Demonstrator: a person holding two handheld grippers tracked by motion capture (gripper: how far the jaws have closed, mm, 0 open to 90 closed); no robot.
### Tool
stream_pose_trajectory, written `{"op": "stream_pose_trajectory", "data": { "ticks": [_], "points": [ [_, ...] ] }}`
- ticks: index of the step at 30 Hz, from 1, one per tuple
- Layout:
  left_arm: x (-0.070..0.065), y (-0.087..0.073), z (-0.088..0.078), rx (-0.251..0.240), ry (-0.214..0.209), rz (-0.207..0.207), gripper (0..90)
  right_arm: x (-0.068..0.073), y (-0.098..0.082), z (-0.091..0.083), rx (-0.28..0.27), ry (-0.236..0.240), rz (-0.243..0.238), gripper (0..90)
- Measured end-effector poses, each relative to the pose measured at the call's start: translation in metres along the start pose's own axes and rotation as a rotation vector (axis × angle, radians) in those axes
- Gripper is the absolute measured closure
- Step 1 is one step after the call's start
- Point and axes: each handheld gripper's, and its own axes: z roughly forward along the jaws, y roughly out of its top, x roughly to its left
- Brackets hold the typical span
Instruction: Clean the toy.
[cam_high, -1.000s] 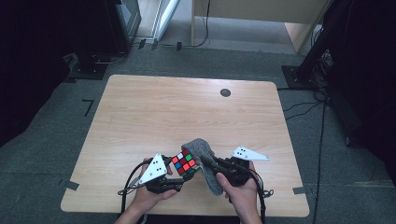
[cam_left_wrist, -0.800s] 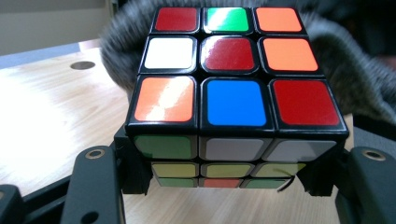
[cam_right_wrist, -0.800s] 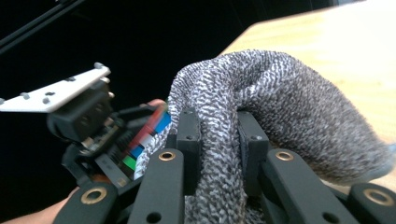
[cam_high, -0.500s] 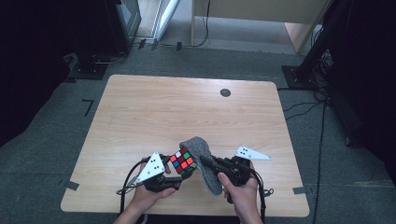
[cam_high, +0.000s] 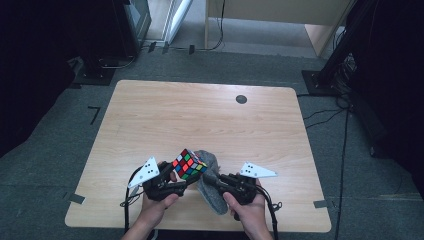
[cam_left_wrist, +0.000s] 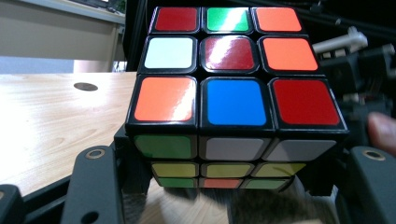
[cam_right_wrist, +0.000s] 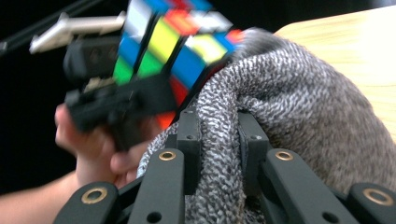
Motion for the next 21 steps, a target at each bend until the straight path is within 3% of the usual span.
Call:
{"op": "stream_pose_trajectory", "data": {
  "ticks": [4, 7, 8, 9, 10, 11, 12, 14, 16, 18, 19, 21],
  "points": [
    [0.003, 0.000, -0.001, -0.007, -0.013, -0.031, 34.4, 0.005, 0.000, 0.003, 0.017, -0.007, -0.080, 76.7],
    [0.006, 0.002, -0.002, -0.012, -0.032, -0.061, 34.4, 0.003, 0.007, -0.007, -0.051, -0.016, -0.139, 77.1],
    [0.006, 0.002, -0.002, -0.012, -0.039, -0.072, 34.4, 0.003, 0.007, -0.007, -0.051, -0.016, -0.139, 77.1],
    [0.007, 0.002, -0.002, -0.009, -0.047, -0.079, 34.4, 0.003, 0.006, -0.007, -0.052, -0.018, -0.170, 77.0],
    [0.009, 0.002, -0.001, -0.011, -0.057, -0.097, 34.3, 0.003, 0.004, -0.004, -0.045, -0.016, -0.202, 77.0],
    [0.010, 0.002, -0.002, -0.008, -0.061, -0.101, 34.4, 0.006, -0.002, 0.004, -0.015, 0.003, -0.264, 76.9],
    [0.011, 0.002, -0.002, -0.007, -0.063, -0.109, 34.4, 0.006, -0.002, 0.004, -0.015, 0.003, -0.264, 76.9],
    [0.012, 0.002, -0.001, 0.002, -0.054, -0.113, 34.4, 0.010, -0.009, 0.014, 0.047, 0.006, -0.343, 77.0],
    [0.012, 0.001, -0.001, 0.005, -0.054, -0.116, 34.4, 0.014, -0.011, 0.017, 0.071, -0.012, -0.401, 77.0],
    [0.013, 0.002, -0.002, 0.004, -0.054, -0.119, 34.3, 0.013, -0.006, 0.013, 0.059, -0.030, -0.422, 77.1],
    [0.013, 0.002, -0.002, 0.000, -0.056, -0.125, 34.4, 0.010, 0.000, 0.005, 0.001, -0.056, -0.402, 77.1],
    [0.013, 0.002, -0.002, 0.007, -0.053, -0.118, 34.4, 0.008, 0.002, 0.002, -0.024, -0.070, -0.387, 77.1]
  ]
}}
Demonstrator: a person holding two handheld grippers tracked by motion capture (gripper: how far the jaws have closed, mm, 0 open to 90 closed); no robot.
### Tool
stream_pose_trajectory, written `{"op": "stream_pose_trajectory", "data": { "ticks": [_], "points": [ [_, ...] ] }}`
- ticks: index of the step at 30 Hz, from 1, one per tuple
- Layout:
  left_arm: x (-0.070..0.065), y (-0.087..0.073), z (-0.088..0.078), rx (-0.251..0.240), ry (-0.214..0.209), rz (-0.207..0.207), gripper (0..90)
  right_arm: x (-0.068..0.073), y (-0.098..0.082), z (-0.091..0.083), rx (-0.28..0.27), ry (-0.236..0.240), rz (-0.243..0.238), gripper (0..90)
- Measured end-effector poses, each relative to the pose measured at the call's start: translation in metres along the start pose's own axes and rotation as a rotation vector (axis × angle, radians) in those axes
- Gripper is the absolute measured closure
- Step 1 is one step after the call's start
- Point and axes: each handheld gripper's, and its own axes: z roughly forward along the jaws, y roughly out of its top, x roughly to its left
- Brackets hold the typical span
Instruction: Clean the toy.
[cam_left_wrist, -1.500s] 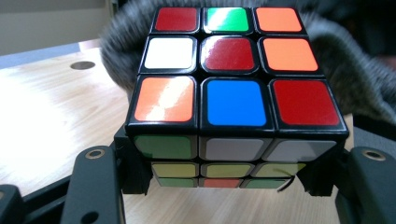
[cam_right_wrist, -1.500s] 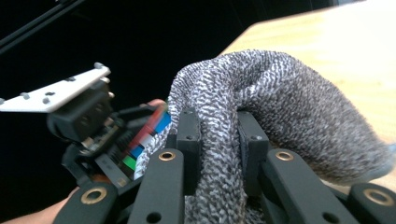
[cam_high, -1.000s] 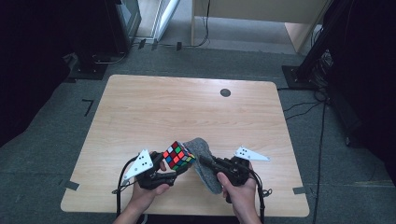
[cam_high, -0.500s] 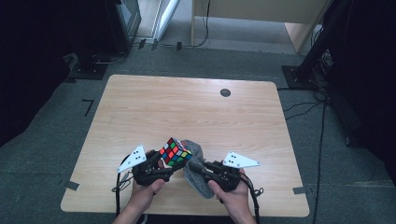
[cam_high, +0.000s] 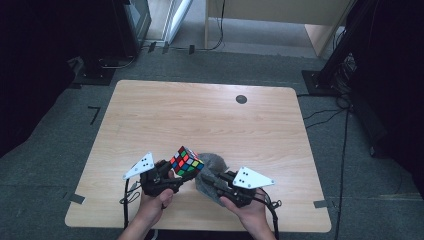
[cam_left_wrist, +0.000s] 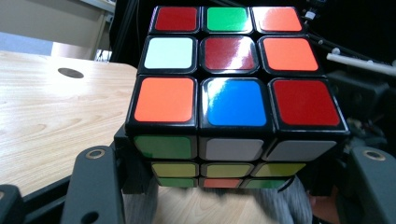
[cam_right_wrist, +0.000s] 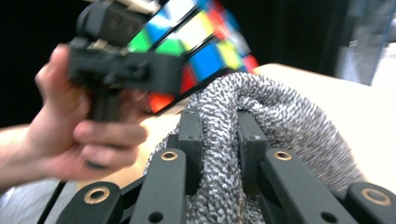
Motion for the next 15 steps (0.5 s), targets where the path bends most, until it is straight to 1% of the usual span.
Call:
{"op": "stream_pose_trajectory", "data": {
  "ticks": [1, 2, 3, 4, 6, 8, 10, 12, 13, 14, 15],
  "points": [
    [0.000, 0.000, 0.000, 0.005, 0.000, 0.001, 34.3, -0.001, 0.000, -0.002, -0.010, -0.018, 0.005, 77.2],
    [0.000, 0.000, 0.000, 0.004, -0.002, 0.000, 34.3, 0.000, 0.000, -0.001, -0.009, -0.019, -0.002, 77.2],
    [0.001, 0.000, 0.000, 0.004, -0.002, -0.002, 34.4, 0.002, -0.002, 0.001, 0.001, 0.000, -0.017, 77.2],
    [0.001, 0.000, 0.000, 0.002, -0.001, -0.006, 34.3, 0.005, -0.003, 0.004, 0.012, 0.013, -0.022, 77.2],
    [0.001, 0.001, -0.001, -0.004, 0.006, -0.010, 34.4, 0.012, -0.007, 0.012, 0.047, 0.058, -0.041, 77.2],
    [0.002, 0.001, -0.003, 0.000, 0.014, -0.006, 34.3, 0.015, -0.008, 0.015, 0.061, 0.067, -0.054, 77.2],
    [0.002, 0.001, -0.003, -0.002, 0.013, -0.009, 34.4, 0.012, -0.006, 0.013, 0.059, 0.057, -0.043, 77.2],
    [0.001, 0.001, -0.002, 0.002, 0.012, -0.006, 34.4, 0.005, -0.002, 0.005, 0.014, 0.023, -0.003, 77.2],
    [0.001, 0.001, -0.001, 0.007, 0.012, -0.003, 34.4, 0.003, -0.001, 0.002, 0.000, 0.007, 0.010, 77.2],
    [0.001, 0.000, 0.000, 0.013, 0.013, -0.002, 34.4, 0.001, 0.000, 0.000, -0.011, -0.011, 0.016, 77.2],
    [0.001, 0.000, 0.001, 0.015, 0.015, -0.003, 34.4, 0.001, 0.000, 0.000, -0.008, -0.019, 0.010, 77.0]
  ]
}}
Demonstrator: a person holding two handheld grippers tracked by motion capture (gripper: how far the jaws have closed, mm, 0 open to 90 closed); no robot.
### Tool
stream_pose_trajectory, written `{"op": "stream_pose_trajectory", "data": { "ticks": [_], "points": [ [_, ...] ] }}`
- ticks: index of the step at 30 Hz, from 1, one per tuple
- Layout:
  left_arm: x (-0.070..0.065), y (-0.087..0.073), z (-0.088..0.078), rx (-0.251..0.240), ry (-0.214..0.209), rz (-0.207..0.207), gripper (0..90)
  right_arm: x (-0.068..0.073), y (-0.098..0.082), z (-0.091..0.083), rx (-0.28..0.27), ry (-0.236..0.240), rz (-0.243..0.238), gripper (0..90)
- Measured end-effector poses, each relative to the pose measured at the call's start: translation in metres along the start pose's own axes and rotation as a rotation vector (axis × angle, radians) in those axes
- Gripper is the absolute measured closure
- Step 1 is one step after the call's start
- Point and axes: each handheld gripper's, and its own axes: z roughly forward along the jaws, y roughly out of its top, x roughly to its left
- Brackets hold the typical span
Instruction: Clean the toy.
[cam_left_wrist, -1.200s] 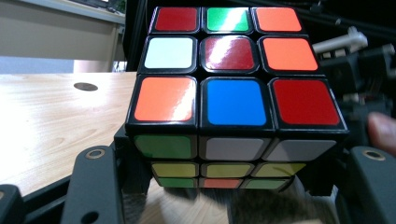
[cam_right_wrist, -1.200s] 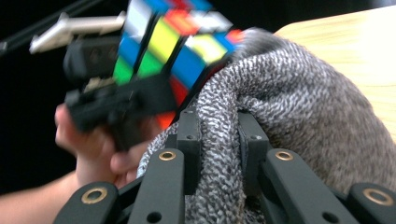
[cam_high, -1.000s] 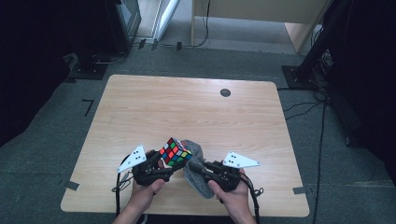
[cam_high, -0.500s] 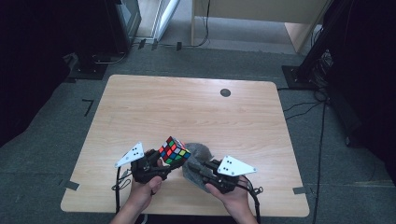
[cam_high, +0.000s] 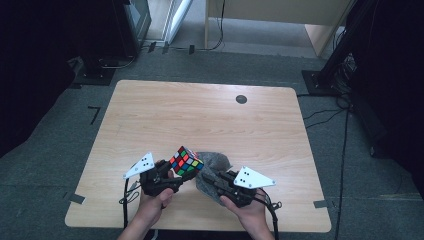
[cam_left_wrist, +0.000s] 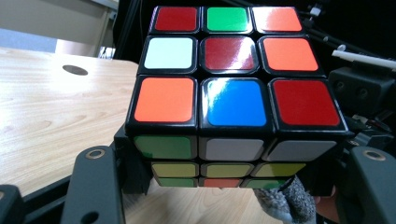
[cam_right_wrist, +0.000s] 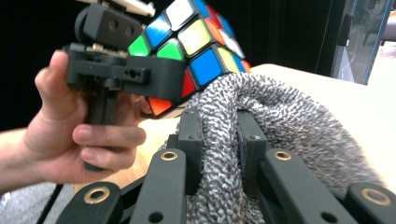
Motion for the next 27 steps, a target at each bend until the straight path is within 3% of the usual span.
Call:
{"op": "stream_pose_trajectory", "data": {
  "ticks": [7, 9, 13, 16, 20, 23, 27],
  "points": [
    [0.003, 0.001, -0.003, -0.003, 0.013, -0.010, 34.4, 0.017, -0.011, 0.019, 0.084, 0.083, -0.061, 76.6],
    [0.002, 0.002, -0.003, -0.005, 0.014, -0.010, 34.4, 0.013, -0.008, 0.016, 0.077, 0.072, -0.051, 76.8],
    [0.001, 0.001, -0.001, 0.012, 0.012, -0.005, 34.4, 0.001, -0.001, 0.002, 0.020, 0.010, 0.019, 77.2],
    [0.000, 0.001, 0.001, 0.013, 0.010, -0.008, 34.3, 0.006, -0.005, 0.005, 0.042, 0.021, 0.003, 76.8],
    [0.001, 0.002, -0.001, 0.016, 0.018, -0.003, 34.4, 0.016, -0.013, 0.017, 0.088, 0.075, -0.037, 76.7],
    [0.001, 0.003, -0.001, 0.013, 0.009, -0.008, 34.3, 0.012, -0.008, 0.012, 0.070, 0.054, -0.040, 76.7],
    [0.000, 0.002, 0.001, 0.024, 0.002, -0.004, 34.3, 0.004, -0.002, 0.000, 0.000, -0.023, -0.012, 76.7]
  ]
}}
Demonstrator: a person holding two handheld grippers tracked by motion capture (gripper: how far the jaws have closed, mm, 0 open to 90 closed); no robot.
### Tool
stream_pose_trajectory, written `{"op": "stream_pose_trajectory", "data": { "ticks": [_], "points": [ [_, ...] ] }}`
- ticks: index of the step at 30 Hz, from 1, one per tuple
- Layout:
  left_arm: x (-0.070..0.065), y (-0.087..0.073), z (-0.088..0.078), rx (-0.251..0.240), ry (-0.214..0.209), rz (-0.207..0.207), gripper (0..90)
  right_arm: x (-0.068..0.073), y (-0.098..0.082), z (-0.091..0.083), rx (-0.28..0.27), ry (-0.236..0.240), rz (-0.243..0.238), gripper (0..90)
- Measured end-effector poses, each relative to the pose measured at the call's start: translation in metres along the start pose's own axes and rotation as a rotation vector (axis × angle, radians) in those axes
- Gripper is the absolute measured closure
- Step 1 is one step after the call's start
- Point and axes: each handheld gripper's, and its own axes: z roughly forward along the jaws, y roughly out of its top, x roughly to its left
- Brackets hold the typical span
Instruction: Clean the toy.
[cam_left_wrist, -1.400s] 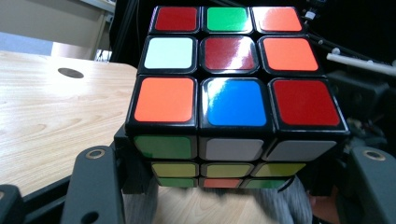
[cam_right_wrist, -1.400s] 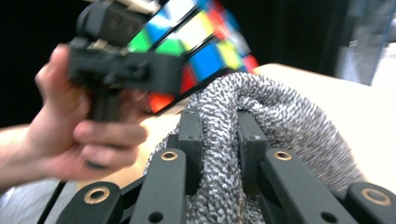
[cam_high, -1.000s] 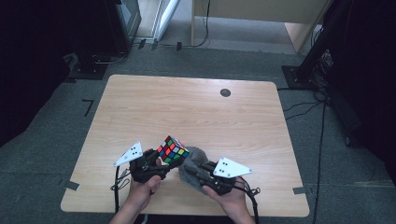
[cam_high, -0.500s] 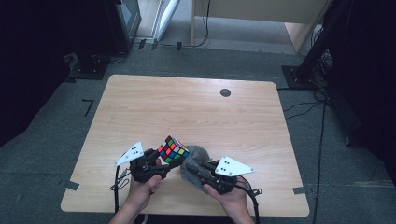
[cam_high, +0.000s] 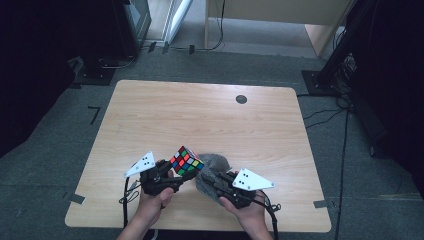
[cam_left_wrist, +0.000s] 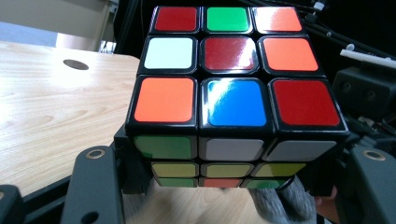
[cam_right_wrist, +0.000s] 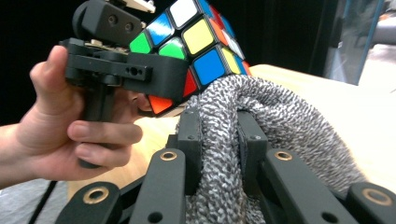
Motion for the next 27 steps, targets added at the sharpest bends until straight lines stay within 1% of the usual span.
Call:
{"op": "stream_pose_trajectory", "data": {
  "ticks": [1, 2, 6, 7, 9, 10, 13, 14, 16, 18, 20, 22, 23, 26, 27],
  "points": [
    [0.000, 0.000, 0.000, 0.003, 0.000, -0.002, 34.4, 0.001, -0.001, 0.000, 0.000, -0.008, -0.014, 76.5],
    [0.000, 0.000, 0.001, 0.005, -0.001, -0.005, 34.4, 0.003, -0.003, 0.002, 0.008, -0.005, -0.028, 76.4],
    [0.002, 0.000, -0.001, 0.002, 0.005, -0.007, 34.4, 0.018, -0.011, 0.016, 0.074, 0.052, -0.078, 76.0],
    [0.002, 0.001, -0.002, 0.002, 0.005, -0.009, 34.3, 0.020, -0.011, 0.018, 0.081, 0.056, -0.086, 76.0],
    [0.002, 0.001, -0.002, -0.001, 0.001, -0.012, 34.3, 0.019, -0.009, 0.017, 0.085, 0.048, -0.095, 76.0],
    [0.001, 0.001, -0.001, -0.003, -0.003, -0.013, 34.4, 0.016, -0.007, 0.014, 0.072, 0.032, -0.094, 76.0],
    [-0.001, 0.000, 0.001, 0.004, -0.010, -0.006, 34.3, 0.007, -0.002, 0.004, 0.017, -0.028, -0.049, 76.1],
    [0.000, -0.001, 0.001, 0.006, -0.012, -0.003, 34.4, 0.006, -0.002, 0.003, 0.014, -0.035, -0.050, 76.0],
    [0.000, -0.001, 0.001, 0.008, -0.009, -0.004, 34.3, 0.011, -0.005, 0.006, 0.031, -0.027, -0.075, 75.2],
    [0.001, -0.001, 0.001, 0.006, -0.008, -0.010, 34.3, 0.020, -0.008, 0.014, 0.073, -0.010, -0.111, 75.0],
    [0.001, -0.001, 0.000, 0.005, -0.007, -0.012, 34.3, 0.027, -0.011, 0.019, 0.103, 0.005, -0.150, 75.1],
    [0.001, -0.001, 0.000, -0.002, -0.011, -0.011, 34.3, 0.026, -0.009, 0.018, 0.101, 0.001, -0.166, 75.8],
    [0.000, 0.000, 0.000, -0.001, -0.013, -0.011, 34.4, 0.024, -0.007, 0.015, 0.091, -0.006, -0.158, 76.1],
    [-0.001, -0.002, 0.002, 0.012, -0.016, -0.005, 34.4, 0.013, -0.004, 0.007, 0.043, -0.061, -0.102, 76.8],
    [-0.001, -0.003, 0.003, 0.016, -0.015, -0.004, 34.4, 0.012, -0.004, 0.006, 0.042, -0.073, -0.099, 76.9]
  ]
}}
